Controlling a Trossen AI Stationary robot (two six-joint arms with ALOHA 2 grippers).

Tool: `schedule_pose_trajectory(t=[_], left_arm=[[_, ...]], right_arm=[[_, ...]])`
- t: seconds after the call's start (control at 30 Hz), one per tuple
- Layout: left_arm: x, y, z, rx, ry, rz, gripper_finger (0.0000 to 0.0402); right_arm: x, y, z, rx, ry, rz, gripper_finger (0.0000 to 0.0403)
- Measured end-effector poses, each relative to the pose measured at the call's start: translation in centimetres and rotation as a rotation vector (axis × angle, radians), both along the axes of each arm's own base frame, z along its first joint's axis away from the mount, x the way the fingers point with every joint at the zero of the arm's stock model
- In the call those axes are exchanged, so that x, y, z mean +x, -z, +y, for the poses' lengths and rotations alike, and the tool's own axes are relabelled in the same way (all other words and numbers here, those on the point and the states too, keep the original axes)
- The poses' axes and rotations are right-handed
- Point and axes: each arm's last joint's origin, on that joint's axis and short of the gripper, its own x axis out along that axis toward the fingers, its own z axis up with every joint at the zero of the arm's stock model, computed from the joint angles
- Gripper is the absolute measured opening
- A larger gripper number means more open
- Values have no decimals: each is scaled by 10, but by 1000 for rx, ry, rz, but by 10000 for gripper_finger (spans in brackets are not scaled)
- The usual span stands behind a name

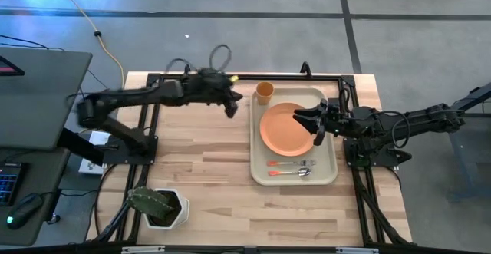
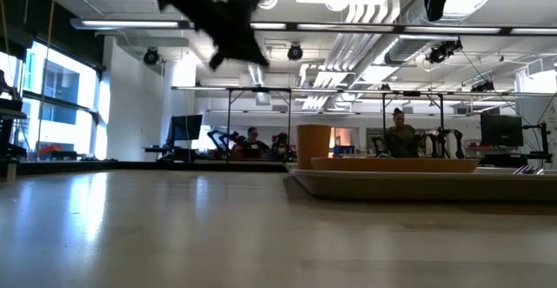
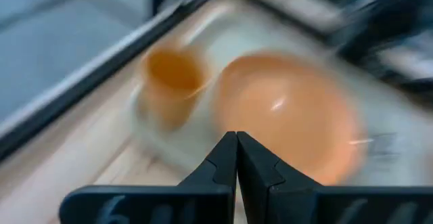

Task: Pick and place plate/cup/fork/spoon on tray
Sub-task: Return to Home Position

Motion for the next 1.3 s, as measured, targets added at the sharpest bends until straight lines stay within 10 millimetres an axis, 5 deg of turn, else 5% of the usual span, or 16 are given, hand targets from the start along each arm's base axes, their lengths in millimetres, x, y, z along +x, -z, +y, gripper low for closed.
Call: schedule_pose_trajectory(t=[0.2,0.37,0.63,1.3], left_arm=[[-38,-85,-57,162,243,-360,0],[-68,-121,-95,250,397,-547,0],[-81,-131,-120,288,452,-600,0],[-86,-134,-118,277,440,-606,0]], right_arm=[[0,-1,0,-2,0,-5,122],[0,-2,0,-24,0,-12,122],[0,-6,1,-46,-24,-47,122],[0,-6,1,-97,-46,-39,122]])
